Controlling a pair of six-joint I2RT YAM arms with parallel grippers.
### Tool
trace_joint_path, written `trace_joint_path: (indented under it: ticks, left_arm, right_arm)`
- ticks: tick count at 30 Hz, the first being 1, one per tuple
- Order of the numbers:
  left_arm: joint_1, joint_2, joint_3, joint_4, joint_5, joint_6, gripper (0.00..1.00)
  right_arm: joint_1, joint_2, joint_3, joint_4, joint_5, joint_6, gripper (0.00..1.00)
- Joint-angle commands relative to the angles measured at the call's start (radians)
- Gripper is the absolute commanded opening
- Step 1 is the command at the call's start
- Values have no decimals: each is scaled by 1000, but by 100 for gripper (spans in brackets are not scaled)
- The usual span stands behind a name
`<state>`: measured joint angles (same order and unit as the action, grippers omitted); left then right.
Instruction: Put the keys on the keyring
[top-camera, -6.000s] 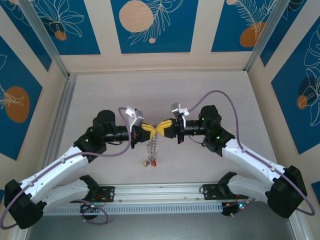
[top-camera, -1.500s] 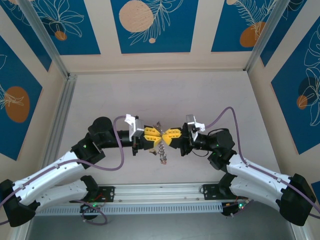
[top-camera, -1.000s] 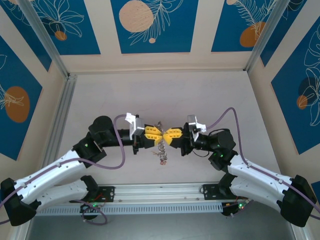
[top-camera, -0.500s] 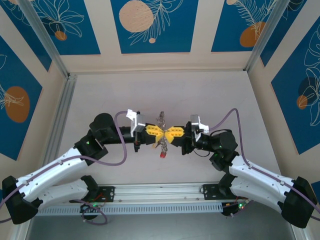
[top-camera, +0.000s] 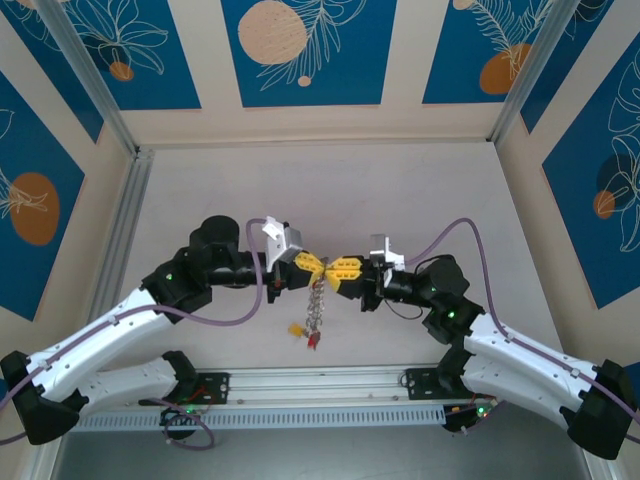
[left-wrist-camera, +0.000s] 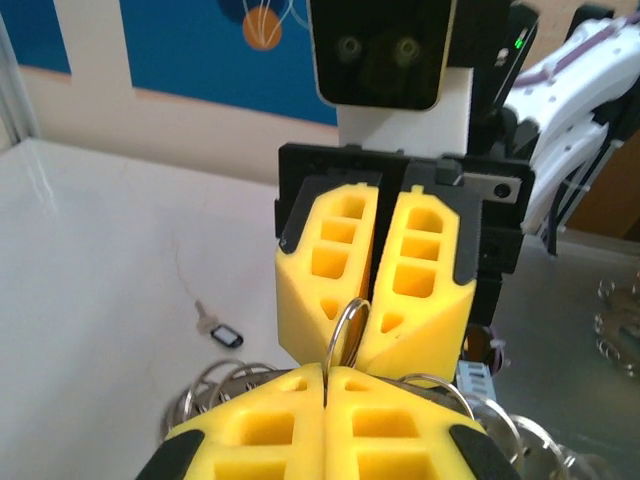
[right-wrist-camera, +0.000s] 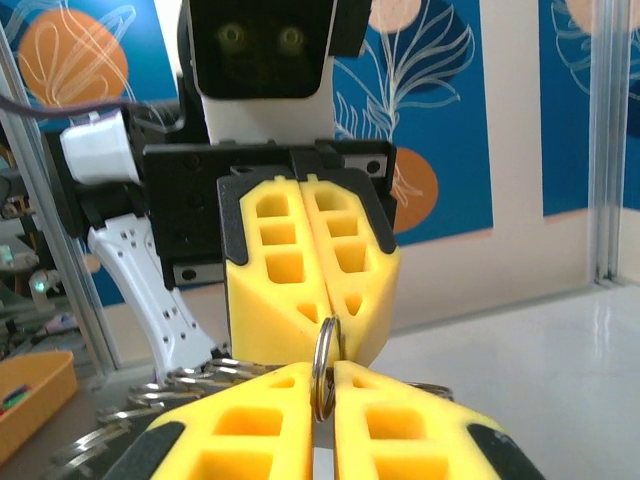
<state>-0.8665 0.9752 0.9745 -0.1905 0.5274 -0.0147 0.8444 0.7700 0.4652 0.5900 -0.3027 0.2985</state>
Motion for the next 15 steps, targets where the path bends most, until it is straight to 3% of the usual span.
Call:
trace_joint_path:
  ticks: [1, 15]
  left_arm:
    - [18, 17, 58, -37, -108, 63, 0]
    - [17, 23, 116, -197, -121, 141, 0]
  right_arm:
    - [47, -8, 45, -93, -105, -45, 14]
    - [45, 3, 97, -223, -60, -58, 15]
